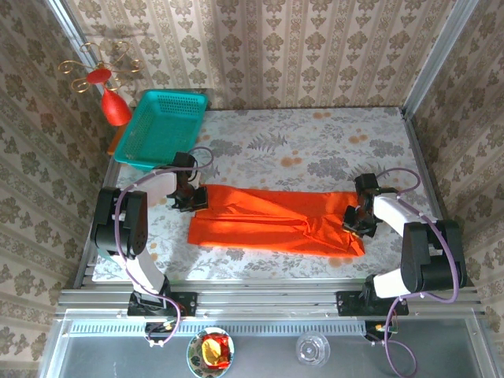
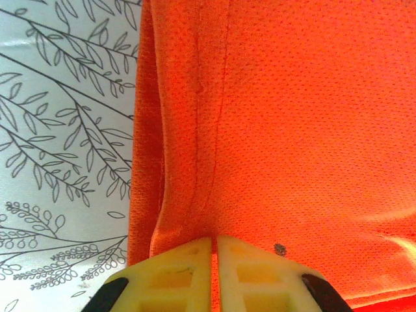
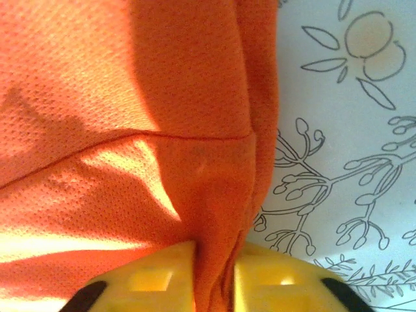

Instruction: Fold the inside-out t-shirt

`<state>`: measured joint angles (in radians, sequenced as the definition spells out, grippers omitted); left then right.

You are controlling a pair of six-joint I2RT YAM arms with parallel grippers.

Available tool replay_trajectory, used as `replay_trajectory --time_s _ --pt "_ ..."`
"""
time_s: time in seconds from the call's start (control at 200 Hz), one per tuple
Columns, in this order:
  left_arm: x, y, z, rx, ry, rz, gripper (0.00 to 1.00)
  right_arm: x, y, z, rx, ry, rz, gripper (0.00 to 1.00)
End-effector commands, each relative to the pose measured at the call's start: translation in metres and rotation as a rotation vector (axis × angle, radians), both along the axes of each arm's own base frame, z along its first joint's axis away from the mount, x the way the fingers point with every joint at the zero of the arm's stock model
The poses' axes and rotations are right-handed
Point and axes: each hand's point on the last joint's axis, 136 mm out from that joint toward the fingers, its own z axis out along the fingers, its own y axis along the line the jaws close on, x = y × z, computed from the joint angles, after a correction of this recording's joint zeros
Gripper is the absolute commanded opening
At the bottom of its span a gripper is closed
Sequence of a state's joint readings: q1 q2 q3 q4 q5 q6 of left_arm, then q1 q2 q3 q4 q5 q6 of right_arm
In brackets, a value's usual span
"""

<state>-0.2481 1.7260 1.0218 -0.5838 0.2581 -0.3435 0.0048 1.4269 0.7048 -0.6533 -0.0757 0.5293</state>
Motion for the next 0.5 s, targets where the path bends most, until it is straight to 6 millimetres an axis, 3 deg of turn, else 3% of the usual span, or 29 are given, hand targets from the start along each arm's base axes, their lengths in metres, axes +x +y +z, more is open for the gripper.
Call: replay_trajectory --time_s 0.0,0.07,0.24,0.495 --pt "0.004 -0.002 0.014 0.002 -0.025 -0.004 0.11 0.002 0.000 0.002 -0.006 -0.001 -0.002 0.08" --pt "0.007 -0.001 0.025 0.001 -0.073 0.003 0.11 0.007 -0.001 0.005 -0.010 -0.015 -0.006 0.00" --pt "0.009 0.002 0.044 0.005 -0.109 0.015 0.14 0.022 -0.018 0.023 -0.079 -0.031 0.002 0.00" --pt "-0.005 -0.005 0.038 -0.033 -0.074 0.018 0.13 0.029 -0.095 0.055 -0.321 0.020 -0.068 0.00"
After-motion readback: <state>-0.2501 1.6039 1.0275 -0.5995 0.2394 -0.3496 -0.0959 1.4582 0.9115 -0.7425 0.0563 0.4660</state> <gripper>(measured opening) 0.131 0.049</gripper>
